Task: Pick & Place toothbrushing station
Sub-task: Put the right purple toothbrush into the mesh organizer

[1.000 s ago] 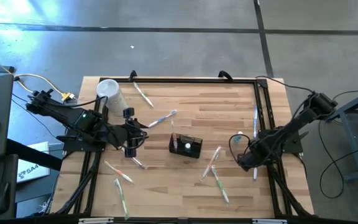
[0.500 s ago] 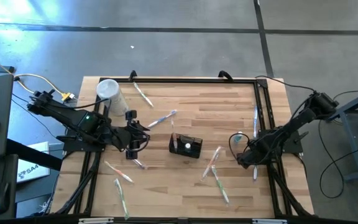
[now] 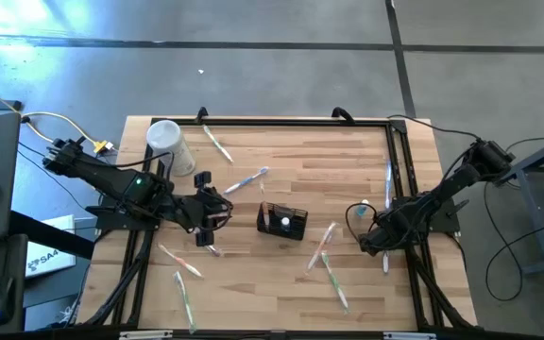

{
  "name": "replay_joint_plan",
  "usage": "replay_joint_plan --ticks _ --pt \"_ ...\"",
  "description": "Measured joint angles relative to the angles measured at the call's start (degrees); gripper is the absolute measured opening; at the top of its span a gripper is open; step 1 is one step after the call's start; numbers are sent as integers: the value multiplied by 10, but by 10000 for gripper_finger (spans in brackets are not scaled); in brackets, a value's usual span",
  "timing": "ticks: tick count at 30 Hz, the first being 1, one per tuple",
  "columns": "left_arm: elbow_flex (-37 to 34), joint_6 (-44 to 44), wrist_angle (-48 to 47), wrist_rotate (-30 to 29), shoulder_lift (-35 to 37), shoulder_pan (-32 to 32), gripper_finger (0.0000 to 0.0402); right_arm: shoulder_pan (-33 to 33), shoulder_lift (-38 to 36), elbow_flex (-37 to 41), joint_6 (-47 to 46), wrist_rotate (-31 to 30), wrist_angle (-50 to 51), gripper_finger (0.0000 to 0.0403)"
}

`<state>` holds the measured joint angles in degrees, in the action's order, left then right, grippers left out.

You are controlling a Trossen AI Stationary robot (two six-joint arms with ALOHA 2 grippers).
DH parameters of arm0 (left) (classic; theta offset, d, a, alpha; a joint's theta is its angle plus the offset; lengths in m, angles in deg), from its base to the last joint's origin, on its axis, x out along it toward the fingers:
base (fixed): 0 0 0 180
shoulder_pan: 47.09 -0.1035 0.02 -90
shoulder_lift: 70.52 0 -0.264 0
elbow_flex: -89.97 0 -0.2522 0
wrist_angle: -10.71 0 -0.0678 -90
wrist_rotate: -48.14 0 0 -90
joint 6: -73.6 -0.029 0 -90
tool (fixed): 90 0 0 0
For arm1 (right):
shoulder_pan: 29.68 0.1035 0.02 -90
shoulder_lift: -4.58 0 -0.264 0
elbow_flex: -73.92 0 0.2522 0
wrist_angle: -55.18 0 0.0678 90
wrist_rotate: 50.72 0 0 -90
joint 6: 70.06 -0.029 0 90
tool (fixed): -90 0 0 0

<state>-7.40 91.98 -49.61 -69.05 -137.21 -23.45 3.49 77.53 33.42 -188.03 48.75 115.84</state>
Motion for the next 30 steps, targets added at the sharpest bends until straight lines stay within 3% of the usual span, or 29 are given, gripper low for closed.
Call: replay_joint_plan --ticks 8,19,30 --pt "0 19 -4 12 0 0 171 2 1 0 -10 6 -31 19" --pt "-1 17 -17 16 -26 0 171 62 5 -18 -50 -3 -55 9" --pt "0 18 -2 24 -50 0 171 135 7 -142 -53 -181 53 7"
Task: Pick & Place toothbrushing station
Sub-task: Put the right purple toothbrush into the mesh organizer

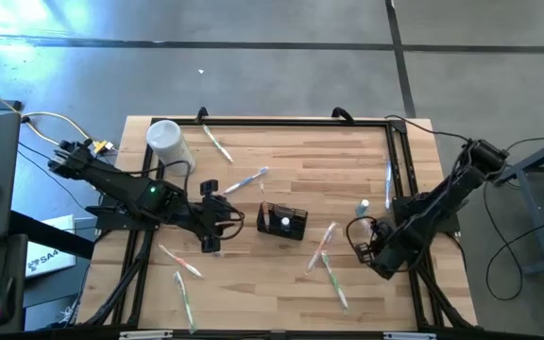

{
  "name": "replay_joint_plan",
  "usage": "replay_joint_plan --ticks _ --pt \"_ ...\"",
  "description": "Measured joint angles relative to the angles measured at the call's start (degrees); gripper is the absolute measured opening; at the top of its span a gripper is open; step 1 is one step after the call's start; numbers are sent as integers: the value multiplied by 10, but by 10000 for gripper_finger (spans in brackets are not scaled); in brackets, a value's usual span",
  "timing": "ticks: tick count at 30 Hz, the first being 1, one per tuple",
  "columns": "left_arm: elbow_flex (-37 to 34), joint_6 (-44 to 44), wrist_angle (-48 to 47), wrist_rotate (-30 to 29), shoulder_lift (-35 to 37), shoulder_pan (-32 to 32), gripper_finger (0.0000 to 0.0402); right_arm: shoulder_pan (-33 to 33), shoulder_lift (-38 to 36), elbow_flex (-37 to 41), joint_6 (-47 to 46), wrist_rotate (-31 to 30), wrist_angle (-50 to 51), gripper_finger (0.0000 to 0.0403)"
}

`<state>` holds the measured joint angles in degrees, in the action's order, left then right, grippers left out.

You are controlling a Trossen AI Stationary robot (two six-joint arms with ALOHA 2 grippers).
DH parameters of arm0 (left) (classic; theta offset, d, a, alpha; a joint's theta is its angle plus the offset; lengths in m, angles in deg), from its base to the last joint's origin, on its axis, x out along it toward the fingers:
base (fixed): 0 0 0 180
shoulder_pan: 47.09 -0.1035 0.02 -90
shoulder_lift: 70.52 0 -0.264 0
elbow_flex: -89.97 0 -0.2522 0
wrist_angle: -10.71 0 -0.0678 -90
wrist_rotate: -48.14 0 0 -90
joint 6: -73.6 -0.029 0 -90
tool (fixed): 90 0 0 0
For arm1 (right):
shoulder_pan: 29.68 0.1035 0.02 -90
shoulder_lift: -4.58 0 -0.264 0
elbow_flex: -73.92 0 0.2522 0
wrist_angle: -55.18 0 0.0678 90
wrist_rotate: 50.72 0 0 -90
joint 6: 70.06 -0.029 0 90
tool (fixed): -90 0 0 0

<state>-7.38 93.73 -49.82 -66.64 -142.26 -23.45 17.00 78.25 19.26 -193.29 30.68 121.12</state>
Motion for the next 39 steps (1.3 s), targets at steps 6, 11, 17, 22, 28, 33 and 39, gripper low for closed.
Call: replay_joint_plan --ticks 6,11,17,22,28,33,39 --pt "0 22 5 0 0 0 171 29 0 -52 34 -159 37 7" --pt "0 37 10 1 -6 0 171 48 -1 -80 110 -299 37 7" --pt "-1 -10 40 3 -11 0 171 39 -2 -91 269 -472 17 7" --pt "-15 -37 89 2 -13 0 171 16 -2 -91 403 -589 -31 7" --pt "-73 -82 211 3 -13 0 171 -2 -2 -82 591 -721 -138 8" --pt "-104 -98 243 -2 -12 0 171 -32 -2 -54 665 -750 -185 8" --pt "-106 -123 194 -63 34 -6 171 -77 -2 -44 699 -747 -197 7"
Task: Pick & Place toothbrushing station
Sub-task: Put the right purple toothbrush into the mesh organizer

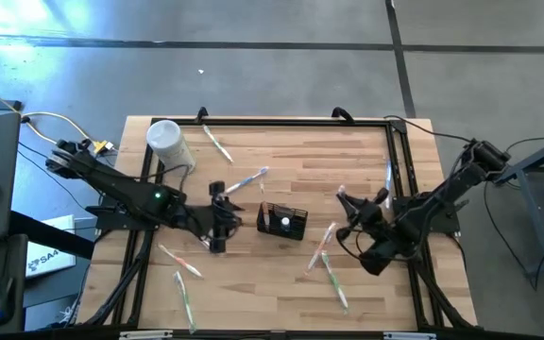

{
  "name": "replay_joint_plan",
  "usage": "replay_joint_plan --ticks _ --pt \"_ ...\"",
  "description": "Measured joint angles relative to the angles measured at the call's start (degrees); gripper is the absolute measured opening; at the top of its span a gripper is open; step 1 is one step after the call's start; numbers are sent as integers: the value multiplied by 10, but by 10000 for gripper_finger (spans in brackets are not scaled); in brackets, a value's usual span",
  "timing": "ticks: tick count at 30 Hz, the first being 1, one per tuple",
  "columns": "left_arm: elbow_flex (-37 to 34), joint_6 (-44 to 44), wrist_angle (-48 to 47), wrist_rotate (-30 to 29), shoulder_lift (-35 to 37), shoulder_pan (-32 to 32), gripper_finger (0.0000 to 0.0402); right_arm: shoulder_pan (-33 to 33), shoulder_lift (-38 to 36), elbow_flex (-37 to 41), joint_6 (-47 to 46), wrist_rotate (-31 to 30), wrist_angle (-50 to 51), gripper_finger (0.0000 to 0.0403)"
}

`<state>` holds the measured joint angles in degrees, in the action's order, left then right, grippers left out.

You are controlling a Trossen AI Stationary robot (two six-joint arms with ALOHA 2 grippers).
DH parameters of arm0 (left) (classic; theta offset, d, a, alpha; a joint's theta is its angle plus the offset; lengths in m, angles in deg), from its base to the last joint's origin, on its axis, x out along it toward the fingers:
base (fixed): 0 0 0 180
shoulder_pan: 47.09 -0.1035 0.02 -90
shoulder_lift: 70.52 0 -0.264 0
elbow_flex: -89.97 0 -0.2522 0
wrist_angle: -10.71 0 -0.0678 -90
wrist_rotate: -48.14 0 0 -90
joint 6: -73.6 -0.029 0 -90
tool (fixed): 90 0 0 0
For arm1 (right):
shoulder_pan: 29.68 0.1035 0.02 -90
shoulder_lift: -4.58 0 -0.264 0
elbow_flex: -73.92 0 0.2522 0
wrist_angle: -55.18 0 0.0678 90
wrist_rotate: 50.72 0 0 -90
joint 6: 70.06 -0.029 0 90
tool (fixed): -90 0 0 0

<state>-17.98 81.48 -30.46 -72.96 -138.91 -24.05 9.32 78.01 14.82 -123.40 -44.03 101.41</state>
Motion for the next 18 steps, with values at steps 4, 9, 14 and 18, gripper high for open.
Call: replay_joint_plan --ticks 4,9,14,18 --pt "1 -32 -17 -8 49 -28 171 -38 -6 -4 223 83 -118 7" --pt "1 -51 -91 -19 93 -95 171 -109 -23 -7 548 209 -395 6" --pt "-7 -49 -130 1 115 -170 171 -191 -47 -8 642 408 -492 6" --pt "-51 -86 -118 97 138 -218 171 -260 -56 17 633 555 -502 6"
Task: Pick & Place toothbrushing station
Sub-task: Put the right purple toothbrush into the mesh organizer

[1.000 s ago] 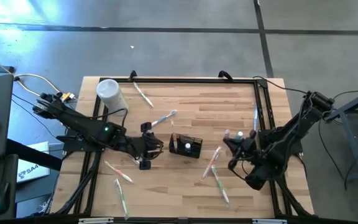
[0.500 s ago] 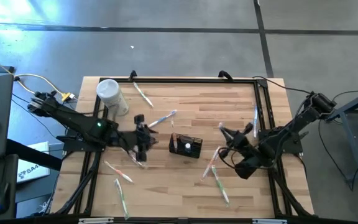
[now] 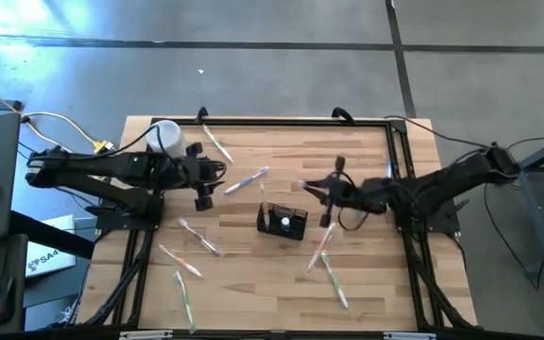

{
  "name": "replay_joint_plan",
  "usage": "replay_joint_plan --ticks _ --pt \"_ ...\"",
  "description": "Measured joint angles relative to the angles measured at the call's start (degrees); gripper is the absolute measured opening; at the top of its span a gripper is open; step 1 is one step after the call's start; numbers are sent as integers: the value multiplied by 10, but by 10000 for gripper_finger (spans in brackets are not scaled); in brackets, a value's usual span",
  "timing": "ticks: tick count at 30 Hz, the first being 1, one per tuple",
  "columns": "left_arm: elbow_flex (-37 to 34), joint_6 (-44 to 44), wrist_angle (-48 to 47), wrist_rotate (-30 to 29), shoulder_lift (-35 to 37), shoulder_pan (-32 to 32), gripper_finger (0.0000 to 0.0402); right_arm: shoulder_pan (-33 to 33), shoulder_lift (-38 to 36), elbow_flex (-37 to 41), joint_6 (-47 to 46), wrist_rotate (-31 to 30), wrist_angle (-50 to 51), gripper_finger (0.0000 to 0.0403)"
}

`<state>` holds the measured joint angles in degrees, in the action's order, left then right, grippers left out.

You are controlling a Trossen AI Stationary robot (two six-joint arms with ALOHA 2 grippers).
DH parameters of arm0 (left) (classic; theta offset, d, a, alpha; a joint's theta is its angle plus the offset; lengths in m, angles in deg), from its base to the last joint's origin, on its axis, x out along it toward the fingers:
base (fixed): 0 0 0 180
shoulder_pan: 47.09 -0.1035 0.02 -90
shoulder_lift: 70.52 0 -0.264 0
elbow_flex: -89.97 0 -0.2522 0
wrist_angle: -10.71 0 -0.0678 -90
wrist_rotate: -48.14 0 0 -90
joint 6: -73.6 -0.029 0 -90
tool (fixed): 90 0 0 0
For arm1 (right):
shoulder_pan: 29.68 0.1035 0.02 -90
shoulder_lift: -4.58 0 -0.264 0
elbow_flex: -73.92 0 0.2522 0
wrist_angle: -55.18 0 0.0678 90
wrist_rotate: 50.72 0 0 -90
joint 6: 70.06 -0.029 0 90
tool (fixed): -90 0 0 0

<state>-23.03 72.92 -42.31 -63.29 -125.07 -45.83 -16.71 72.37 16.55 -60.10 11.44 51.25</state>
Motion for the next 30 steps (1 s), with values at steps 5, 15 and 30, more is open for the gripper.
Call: replay_joint_plan --ticks 5,15,30 --pt "-60 -1 75 51 31 -39 171 -48 0 62 -45 95 -74 6" --pt "-116 11 222 146 30 -50 171 8 -2 155 -100 124 -198 5" --pt "-237 56 397 184 18 -50 171 16 85 155 -143 67 -250 5"
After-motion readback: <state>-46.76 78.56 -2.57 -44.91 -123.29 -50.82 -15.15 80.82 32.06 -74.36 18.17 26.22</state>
